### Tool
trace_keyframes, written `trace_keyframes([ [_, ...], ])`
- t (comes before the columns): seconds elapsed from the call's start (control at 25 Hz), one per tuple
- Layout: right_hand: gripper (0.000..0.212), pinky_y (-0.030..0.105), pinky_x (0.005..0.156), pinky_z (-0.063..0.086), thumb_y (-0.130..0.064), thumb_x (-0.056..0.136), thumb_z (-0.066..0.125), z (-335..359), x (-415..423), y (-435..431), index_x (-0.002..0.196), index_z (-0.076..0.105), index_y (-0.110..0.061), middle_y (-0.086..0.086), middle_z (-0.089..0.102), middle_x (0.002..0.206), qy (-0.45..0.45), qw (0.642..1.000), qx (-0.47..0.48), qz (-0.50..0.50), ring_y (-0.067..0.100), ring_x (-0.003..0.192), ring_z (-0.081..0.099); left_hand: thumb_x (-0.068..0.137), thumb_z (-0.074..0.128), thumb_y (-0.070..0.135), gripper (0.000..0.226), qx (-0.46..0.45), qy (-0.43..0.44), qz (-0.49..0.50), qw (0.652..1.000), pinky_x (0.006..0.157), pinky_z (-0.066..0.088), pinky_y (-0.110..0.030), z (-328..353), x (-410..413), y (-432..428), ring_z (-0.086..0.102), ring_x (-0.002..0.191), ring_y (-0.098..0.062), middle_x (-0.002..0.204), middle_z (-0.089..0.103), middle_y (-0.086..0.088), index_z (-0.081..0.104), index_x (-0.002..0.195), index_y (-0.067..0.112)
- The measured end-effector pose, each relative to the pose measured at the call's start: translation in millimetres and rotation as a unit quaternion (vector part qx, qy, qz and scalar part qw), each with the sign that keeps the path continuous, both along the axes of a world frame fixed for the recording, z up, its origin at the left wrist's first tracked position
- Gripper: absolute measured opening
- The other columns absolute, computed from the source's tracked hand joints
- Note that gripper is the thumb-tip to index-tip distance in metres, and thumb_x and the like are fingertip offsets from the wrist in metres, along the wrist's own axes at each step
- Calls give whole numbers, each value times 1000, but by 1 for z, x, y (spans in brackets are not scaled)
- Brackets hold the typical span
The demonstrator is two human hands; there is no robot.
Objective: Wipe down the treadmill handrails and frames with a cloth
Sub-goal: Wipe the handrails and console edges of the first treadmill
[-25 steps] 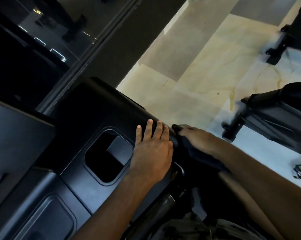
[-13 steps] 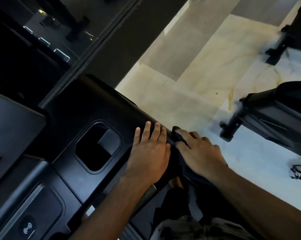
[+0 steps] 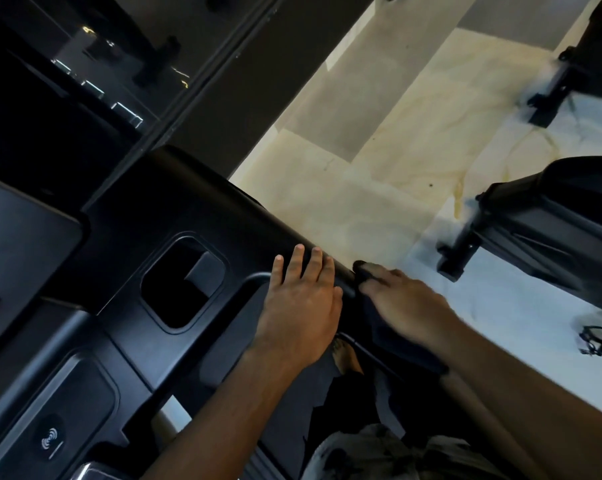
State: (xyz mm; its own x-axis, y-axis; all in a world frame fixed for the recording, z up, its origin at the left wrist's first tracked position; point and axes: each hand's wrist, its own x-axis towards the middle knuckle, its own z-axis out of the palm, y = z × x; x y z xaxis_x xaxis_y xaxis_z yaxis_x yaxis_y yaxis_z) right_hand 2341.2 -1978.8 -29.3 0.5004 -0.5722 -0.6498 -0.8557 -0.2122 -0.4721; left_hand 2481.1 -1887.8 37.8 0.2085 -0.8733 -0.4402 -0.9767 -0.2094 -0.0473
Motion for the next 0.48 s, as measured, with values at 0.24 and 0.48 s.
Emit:
trace_keyframes([
  [0.24,48,43,106,40,-34,103,21,4,-10,-11,139,47,-17,11,39,155,-38,994,95,-38,35,130,47,104,14,38,56,2,3,-1,1000,122,0,-50,-1,-15,3,-2,151,-28,164,10,-6,15,155,13],
  [0.48,40,33,91,40,-47,99,28,-4,-42,-11,112,57,-23,3,62,106,-18,994,17,104,24,98,59,104,15,37,56,9,0,-12,1000,121,0,-52,-3,-31,3,-4,151,-28,164,10,-5,14,155,14],
])
